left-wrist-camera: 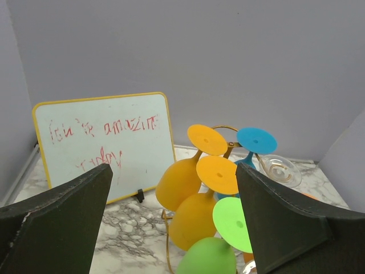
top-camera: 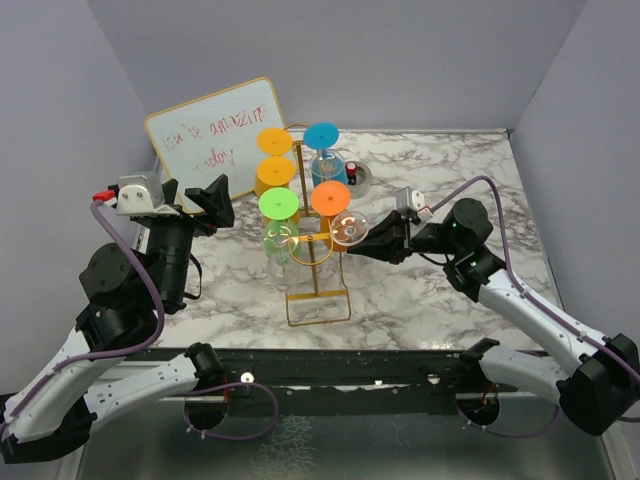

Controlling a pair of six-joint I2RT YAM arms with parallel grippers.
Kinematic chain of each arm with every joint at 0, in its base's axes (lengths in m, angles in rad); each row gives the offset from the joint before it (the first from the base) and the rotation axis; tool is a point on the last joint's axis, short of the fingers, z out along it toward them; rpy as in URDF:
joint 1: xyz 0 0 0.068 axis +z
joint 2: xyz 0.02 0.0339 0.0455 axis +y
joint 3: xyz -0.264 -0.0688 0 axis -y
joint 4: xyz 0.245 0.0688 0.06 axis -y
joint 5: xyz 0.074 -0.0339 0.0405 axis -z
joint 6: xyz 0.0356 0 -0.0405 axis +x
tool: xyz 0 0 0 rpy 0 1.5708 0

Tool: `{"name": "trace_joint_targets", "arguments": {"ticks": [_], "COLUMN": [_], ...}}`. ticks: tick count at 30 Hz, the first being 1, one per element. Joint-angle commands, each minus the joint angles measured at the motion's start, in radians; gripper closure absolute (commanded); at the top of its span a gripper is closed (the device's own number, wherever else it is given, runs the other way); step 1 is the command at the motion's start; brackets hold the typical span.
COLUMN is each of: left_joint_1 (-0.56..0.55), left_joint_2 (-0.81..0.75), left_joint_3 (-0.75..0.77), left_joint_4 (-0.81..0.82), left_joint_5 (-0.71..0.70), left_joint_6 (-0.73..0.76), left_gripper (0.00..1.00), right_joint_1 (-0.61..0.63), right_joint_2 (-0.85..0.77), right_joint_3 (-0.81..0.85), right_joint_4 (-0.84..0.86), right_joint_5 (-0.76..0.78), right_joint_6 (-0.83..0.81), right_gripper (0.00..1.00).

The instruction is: Place the wine glass upside down on the wine glass rack

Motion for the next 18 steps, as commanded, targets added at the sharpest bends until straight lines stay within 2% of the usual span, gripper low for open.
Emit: {"name": "trace_joint_targets", "arguments": {"ticks": [1, 12, 15, 18], "left_joint_1": [-0.004, -0.004, -0.004, -0.004], "left_joint_2": [0.005, 0.006, 0.015, 0.028], "left_joint_3": [-0.003, -0.003, 0.014, 0.036], "left_joint_4": [-0.012, -0.025, -0.050, -0.086], "left_joint_5": [0.002, -0.004, -0.004, 0.010], "left_joint_6": [0.006, 0.006, -0.023, -0.025], "left_gripper": [0.10, 0.09, 0.06, 0.05], "right_joint_1": [0.012, 0.022, 0.025, 0.024], "right_joint_2": [0.011, 0.085, 0.095, 0.090], "right_joint_3": [0.016, 0.053, 0.054, 0.048], "right_joint_4": [-0.013, -0.052, -0.050, -0.052], "right_joint_5": [-0.019, -0.016, -0.020, 0.003], "right_joint_6": [-0.010, -0.074, -0.070, -0.049], "right_gripper": [0.96, 0.85, 0.74, 0.55]}}
